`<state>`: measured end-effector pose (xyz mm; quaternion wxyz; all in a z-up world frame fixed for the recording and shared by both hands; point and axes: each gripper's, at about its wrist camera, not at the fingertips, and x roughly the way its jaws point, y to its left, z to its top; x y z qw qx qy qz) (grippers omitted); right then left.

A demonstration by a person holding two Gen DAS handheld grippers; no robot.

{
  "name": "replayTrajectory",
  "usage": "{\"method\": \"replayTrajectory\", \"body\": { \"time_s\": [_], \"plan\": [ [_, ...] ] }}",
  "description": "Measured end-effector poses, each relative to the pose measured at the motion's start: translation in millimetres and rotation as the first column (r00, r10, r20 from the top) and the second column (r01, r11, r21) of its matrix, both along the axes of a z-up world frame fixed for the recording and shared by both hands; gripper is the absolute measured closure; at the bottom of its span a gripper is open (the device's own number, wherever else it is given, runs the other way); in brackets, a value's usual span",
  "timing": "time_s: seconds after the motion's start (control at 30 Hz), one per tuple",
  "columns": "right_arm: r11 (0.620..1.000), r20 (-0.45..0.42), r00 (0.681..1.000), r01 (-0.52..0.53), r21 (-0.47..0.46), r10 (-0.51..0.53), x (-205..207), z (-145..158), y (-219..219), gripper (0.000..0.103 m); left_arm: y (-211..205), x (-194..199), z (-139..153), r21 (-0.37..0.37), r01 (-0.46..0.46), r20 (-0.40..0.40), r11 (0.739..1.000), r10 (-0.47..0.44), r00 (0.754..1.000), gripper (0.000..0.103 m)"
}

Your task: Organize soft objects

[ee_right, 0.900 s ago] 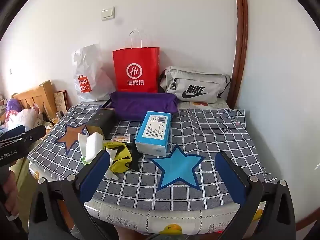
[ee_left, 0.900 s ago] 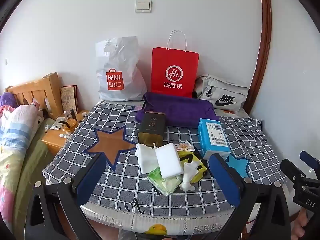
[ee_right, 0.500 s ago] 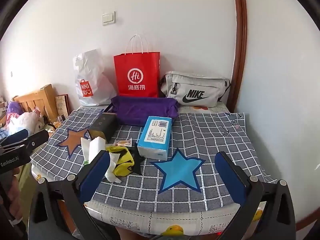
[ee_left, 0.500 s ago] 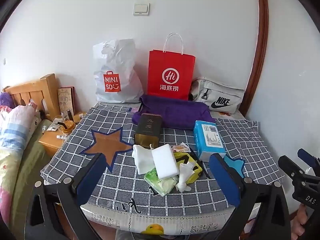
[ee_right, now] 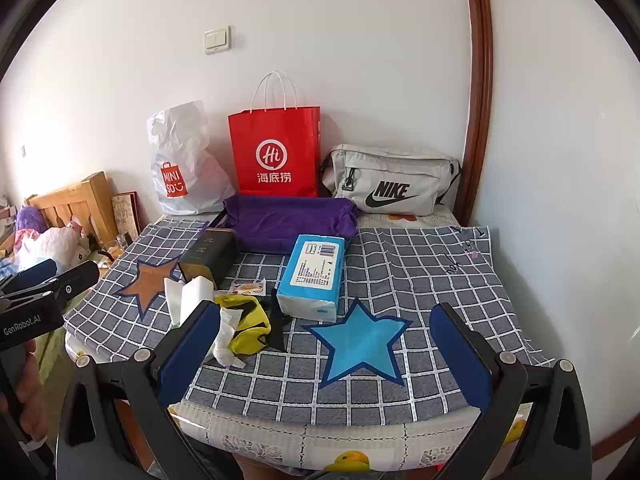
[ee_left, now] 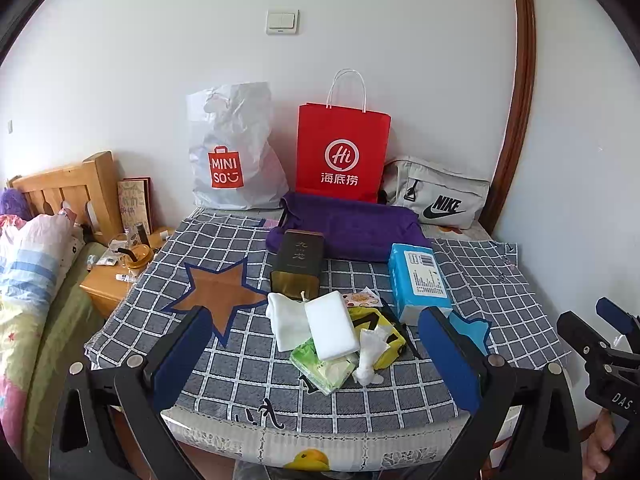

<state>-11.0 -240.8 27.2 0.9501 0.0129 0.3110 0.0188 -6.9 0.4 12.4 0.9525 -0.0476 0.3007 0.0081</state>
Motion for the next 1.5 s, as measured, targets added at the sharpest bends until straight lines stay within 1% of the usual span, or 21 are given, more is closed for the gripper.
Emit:
{"method": "replayTrajectory", "body": {
  "time_s": [0.57, 1.5],
  "plan": [
    [1.0, 0.01, 1.0, -0.003, 0.007, 0.003, -2.9, -4.5, -0.9, 0.0, 1.5, 1.6, 3.5, 0.015, -0.003, 0.006, 1.0, 0.003, 1.0, 0.0],
    [1.0, 0.026, 1.0, -0.009, 0.008, 0.009, -7.9, -2.4, -0.9, 0.0, 2.1, -0.4, 3.4, 0.016, 0.0, 0.015, 1.0, 0.0, 1.0, 0.0]
  ]
}}
